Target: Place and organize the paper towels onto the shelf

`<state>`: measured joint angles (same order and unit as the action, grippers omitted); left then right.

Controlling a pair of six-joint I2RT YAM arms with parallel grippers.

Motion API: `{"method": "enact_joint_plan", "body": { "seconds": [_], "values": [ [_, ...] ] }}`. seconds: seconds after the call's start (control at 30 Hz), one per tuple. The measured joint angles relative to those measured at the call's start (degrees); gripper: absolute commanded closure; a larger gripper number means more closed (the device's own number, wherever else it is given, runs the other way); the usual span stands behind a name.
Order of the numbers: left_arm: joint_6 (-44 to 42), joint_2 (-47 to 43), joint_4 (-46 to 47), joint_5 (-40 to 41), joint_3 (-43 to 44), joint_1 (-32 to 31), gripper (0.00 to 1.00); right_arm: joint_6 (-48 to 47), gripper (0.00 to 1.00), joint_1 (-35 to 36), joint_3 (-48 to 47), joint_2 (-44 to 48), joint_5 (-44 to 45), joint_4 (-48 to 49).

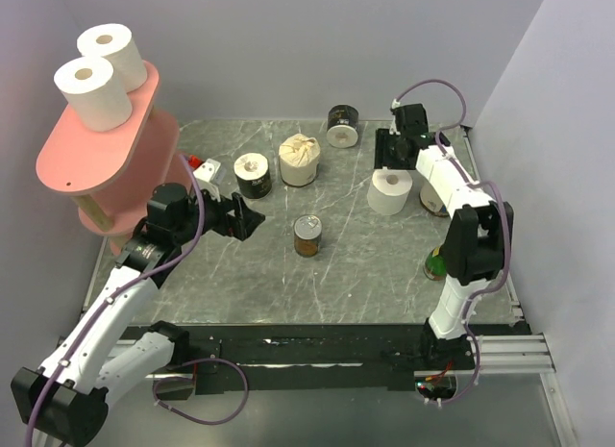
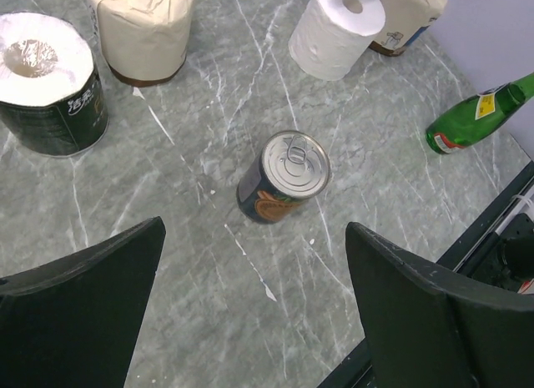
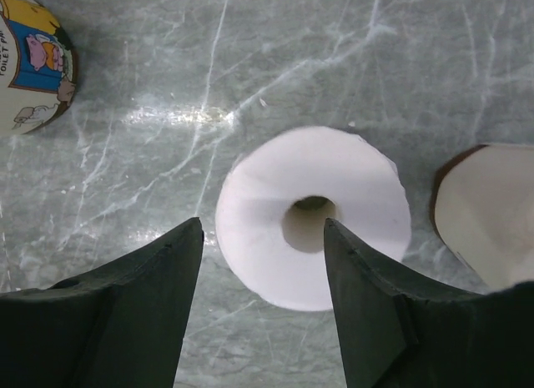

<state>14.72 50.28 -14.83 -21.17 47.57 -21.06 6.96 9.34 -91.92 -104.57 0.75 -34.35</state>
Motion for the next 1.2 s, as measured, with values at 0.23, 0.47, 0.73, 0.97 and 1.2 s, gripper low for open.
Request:
{"method": "enact_joint_plan", "body": {
  "seconds": [0.23, 0.47, 0.73, 0.97, 1.2],
  "values": [
    [-0.04, 0.04, 0.39, 1.7, 0.0, -1.33, 0.02, 0.92, 0.3, 0.0, -0.98, -3.13, -1.11, -0.17],
    [-0.26, 0.04, 0.37, 3.23, 0.0, -2.05, 0.02, 1.73, 0.32, 0.44, -0.98, -5.07, 0.09, -1.03],
    [-0.48, 0.07, 0.31, 4.59, 0.0, -2.58, 0.01, 2.14, 0.37, 0.87, -0.98, -6.08, 0.13, -1.16],
    [-0.55, 0.04, 0.0, 6.23, 0.0, -2.67, 0.01, 2.12, 0.48, 1.79, -0.96, -6.25, 1.05, -1.4],
    [-0.72, -0.74, -0.28, 8.02, 0.0, -2.73, 0.01, 1.66, 0.59, 3.74, 3.93, -3.28, 3.04, 1.27]
  ]
}}
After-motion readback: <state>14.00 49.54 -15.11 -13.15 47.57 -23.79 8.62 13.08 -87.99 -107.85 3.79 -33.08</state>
